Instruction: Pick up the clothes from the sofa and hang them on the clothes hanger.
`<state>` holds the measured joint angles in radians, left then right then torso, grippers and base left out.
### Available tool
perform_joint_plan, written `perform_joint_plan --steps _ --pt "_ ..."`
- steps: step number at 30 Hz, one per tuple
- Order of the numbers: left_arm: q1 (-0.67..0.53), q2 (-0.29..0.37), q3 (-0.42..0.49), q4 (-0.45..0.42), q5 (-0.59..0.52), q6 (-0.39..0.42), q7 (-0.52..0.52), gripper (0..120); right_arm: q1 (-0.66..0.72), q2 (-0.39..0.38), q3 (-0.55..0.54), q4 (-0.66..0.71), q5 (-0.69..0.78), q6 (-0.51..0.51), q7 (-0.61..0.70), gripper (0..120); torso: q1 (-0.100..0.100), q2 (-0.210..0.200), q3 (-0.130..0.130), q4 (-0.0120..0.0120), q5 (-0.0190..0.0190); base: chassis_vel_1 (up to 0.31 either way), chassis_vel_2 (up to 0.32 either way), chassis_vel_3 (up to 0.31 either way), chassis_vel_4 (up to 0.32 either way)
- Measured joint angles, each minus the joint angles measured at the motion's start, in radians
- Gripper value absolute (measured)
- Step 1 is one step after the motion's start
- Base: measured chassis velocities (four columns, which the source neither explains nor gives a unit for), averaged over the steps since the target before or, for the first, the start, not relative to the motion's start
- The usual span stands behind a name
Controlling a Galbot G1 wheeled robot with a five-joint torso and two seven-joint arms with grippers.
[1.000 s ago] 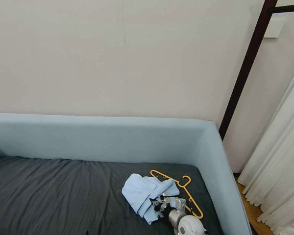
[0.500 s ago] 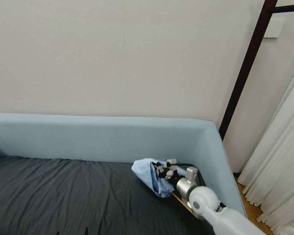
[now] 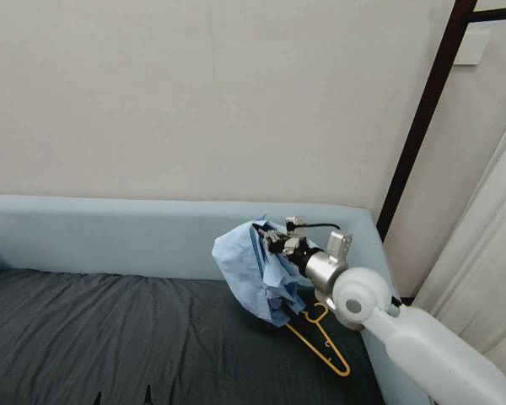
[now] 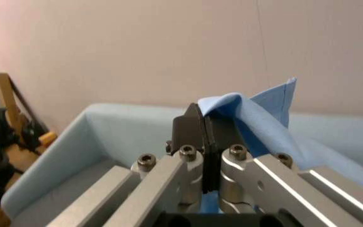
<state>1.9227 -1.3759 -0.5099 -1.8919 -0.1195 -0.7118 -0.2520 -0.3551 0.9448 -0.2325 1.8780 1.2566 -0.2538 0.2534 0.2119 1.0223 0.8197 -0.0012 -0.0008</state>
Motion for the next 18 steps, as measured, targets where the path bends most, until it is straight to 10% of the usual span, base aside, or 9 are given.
perform_joint_plan --steps 18 --pt "-0.026 0.025 -0.001 0.025 -0.026 0.000 0.001 98 0.352 0.165 -0.102 -0.342 -0.036 0.071 0.209 0 0.000 0.000 0.000 -0.0002 0.0000 0.000 0.000 0.000 0.000"
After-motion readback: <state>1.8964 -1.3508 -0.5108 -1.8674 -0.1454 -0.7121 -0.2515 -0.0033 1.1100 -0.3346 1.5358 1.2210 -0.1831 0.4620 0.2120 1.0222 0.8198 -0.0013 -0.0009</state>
